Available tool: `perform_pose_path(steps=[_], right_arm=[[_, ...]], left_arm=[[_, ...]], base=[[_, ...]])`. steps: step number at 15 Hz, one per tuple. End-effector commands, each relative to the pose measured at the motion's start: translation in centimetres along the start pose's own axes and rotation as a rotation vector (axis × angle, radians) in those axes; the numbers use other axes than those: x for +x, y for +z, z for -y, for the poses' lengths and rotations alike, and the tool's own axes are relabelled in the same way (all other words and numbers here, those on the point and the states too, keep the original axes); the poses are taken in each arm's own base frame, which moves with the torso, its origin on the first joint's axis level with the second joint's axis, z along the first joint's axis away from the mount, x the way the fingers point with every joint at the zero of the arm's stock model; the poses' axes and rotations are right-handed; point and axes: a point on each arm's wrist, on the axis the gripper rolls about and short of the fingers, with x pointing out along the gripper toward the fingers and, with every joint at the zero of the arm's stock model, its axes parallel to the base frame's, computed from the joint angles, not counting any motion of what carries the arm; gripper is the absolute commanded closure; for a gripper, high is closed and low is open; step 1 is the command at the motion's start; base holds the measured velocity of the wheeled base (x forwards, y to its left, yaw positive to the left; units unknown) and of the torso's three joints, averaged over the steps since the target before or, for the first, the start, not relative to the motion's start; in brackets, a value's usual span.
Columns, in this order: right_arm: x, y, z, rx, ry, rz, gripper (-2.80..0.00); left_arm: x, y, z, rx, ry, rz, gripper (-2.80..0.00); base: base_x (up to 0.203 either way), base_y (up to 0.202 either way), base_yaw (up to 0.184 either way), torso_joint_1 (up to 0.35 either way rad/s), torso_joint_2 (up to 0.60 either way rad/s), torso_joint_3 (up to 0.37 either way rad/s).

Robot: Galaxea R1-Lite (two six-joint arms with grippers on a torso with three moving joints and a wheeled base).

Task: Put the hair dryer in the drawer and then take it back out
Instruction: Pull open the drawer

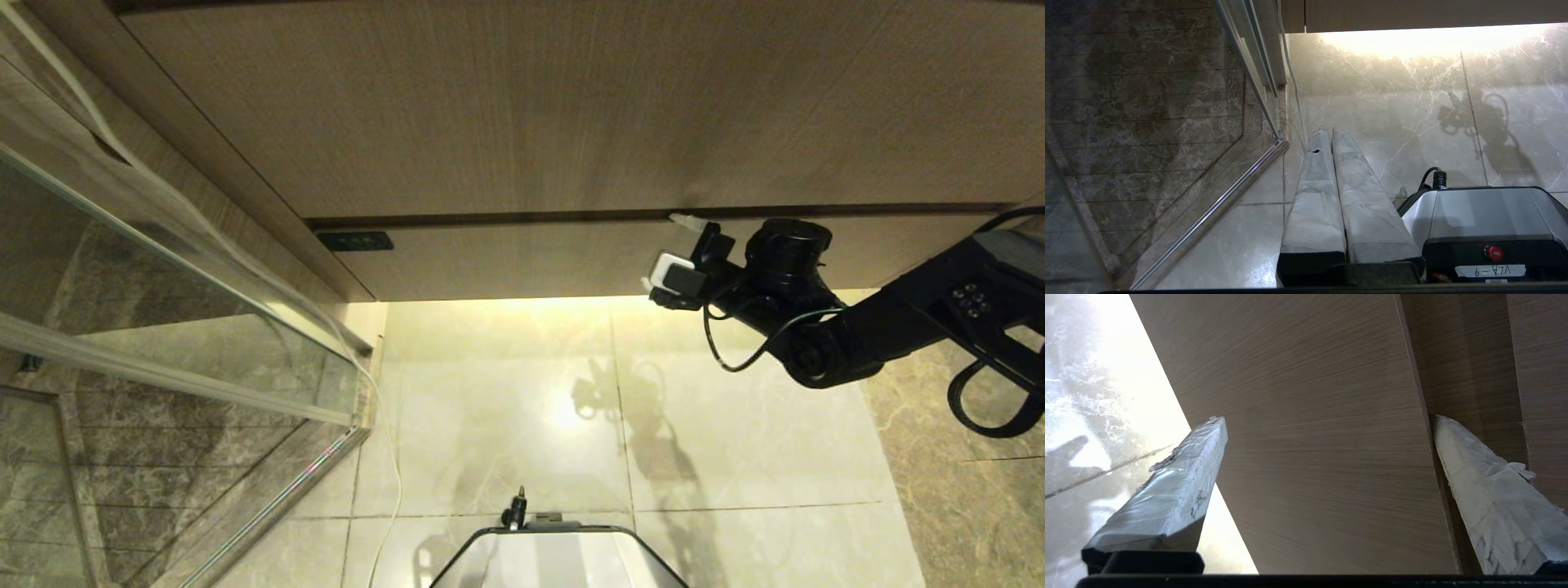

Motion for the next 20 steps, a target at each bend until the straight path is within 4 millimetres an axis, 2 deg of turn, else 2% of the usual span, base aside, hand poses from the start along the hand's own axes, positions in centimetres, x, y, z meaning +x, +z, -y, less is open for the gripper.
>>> perform_pose_path(steps=[1, 8, 12, 17, 20], right_arm=[[0.0, -0.1, -0.6, 0.001, 0.029, -0.006, -2.80], [-1.3, -0.3, -0.9, 0.046, 0.173, -0.068, -2.80], [-1.9, 0.1, 0.1, 0.059, 0.171, -0.076, -2.80], [-4.9, 1.1, 1.1, 0.062, 0.222, -0.060, -2.80], [-5.8, 0.8, 1.7, -0.011, 0.237, 0.003, -2.80]], left_arm=[[0.0, 0.0, 0.0, 0.000, 0.001, 0.000, 0.00], [0.0, 0.0, 0.0, 0.000, 0.001, 0.000, 0.00], [0.0, 0.0, 0.0, 0.000, 0.001, 0.000, 0.00], [0.0, 0.0, 0.0, 0.000, 0.001, 0.001, 0.00], [0.0, 0.0, 0.0, 0.000, 0.001, 0.001, 0.00]], base=[[0.000, 0.000, 0.000, 0.000, 0.00, 0.000], [0.000, 0.000, 0.000, 0.000, 0.00, 0.000], [0.000, 0.000, 0.000, 0.000, 0.00, 0.000], [0.000, 0.000, 0.000, 0.000, 0.00, 0.000], [0.000, 0.000, 0.000, 0.000, 0.00, 0.000]])
